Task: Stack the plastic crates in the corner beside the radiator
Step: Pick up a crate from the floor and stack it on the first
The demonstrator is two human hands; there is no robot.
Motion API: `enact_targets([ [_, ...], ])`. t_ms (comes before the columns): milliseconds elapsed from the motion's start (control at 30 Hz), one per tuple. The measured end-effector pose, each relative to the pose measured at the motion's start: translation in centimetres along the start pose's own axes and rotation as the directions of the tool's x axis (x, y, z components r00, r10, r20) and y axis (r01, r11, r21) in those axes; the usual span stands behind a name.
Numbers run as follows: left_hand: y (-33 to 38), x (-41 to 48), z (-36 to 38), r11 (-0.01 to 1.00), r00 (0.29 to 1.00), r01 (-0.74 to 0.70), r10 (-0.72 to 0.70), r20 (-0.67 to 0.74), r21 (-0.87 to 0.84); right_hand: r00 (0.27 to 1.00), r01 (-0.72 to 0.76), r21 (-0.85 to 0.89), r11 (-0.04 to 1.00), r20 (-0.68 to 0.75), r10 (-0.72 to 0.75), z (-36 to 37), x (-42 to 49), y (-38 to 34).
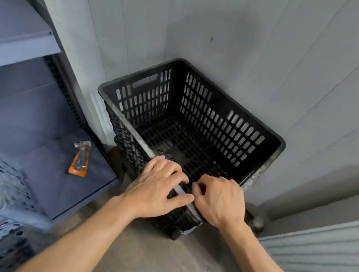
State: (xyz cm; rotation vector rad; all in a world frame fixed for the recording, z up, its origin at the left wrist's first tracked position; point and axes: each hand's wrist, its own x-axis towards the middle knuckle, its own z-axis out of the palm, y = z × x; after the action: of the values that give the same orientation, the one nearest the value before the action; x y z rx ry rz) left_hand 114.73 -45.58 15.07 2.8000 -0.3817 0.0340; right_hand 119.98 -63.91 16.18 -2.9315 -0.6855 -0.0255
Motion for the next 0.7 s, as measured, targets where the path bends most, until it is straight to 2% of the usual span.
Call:
enact_targets([
  [100, 0.2, 0.3, -0.9, 0.999, 0.996, 0.031, -0.028, 0.09, -0.025, 0.999, -0.006, 0.018, 1.0, 0.048, 0.005, -0.2, -0.2, 0.0],
  [333, 0.5, 1.3, -1.7, 0.997, 0.973, 0.073, -0.066, 0.223, -0.021, 0.984, 0.126, 0.154, 0.98, 0.104, -0.143, -0.6, -0.3, 1.7],
  [467, 2.6, 2.4, -1.7, 0.977, 0.932, 0.195, -0.212, 0.294, 0.087, 0.96, 0.193, 0.206, 0.959, 0.163, -0.228, -1.0, 0.0, 3.3],
  [533, 5.3, 3.6, -1.4, 0.971, 0.923, 0.211, -0.237, 0.304, 0.116, 0.966, 0.179, 0.223, 0.958, 0.146, -0.214, -1.7, 0.4, 5.0],
  [700, 12.2, 9.1, 0.7, 0.975, 0.947, 0.22, -0.204, 0.249, -0.04, 0.989, 0.009, 0.162, 0.987, 0.141, -0.032, -4.3, 3.1, 11.6],
])
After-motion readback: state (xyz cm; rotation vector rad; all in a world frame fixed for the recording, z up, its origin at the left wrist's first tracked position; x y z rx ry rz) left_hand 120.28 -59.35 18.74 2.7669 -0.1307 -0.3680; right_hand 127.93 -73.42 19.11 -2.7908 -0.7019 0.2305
